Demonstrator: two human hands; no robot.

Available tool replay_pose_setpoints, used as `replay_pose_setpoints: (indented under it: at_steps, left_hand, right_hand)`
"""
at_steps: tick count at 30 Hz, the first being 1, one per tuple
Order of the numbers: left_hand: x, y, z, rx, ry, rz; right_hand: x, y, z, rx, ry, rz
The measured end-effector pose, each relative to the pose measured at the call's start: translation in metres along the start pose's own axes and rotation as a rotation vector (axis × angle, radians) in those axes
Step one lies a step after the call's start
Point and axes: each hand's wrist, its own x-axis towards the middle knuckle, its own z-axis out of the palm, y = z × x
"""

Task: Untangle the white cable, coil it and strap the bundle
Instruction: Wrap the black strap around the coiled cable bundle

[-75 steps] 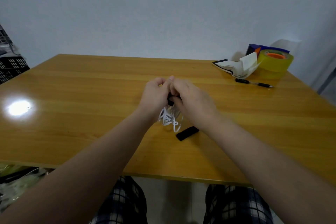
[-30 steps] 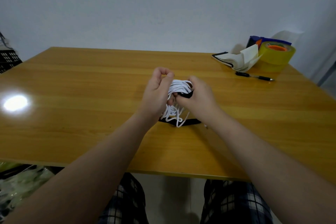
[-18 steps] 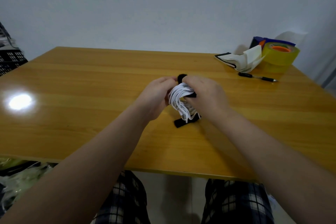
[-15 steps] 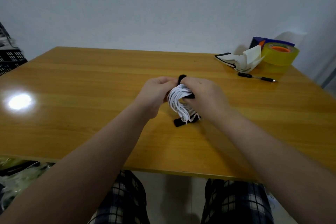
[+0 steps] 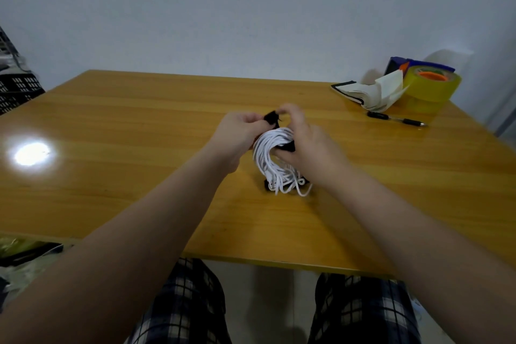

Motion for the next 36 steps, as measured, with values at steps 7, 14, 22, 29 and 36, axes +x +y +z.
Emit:
replay_pose_setpoints:
  at_steps: [7,14,22,29,36]
  left_hand:
    - [-0.016,-0.008,0.008,0.237,0.081,0.529]
    - [-0.013,-0.010,0.014,0.120,0.039,0.272]
    - [-0.012,-0.006,0.006,0.336,-0.183,0.109]
    - [-0.004,-0.007,-0.009,0.554,0.001,0.231]
    - [-0.002,-0.005,-0.018,0.709,-0.121,0.295]
  right_hand:
    - [0.020,0.000,-0.005,0.043,-0.085,0.194]
    - [0.016,-0.008,0.009,0.226,0.072,0.264]
    - [0.015,0.001,0.010,0.202,0.106,0.359]
    - [0.007,0.006,-0.026,0.113,-0.235,0.213]
    - [0.013,0.002,-0.061,-0.207,-0.061,-0.078]
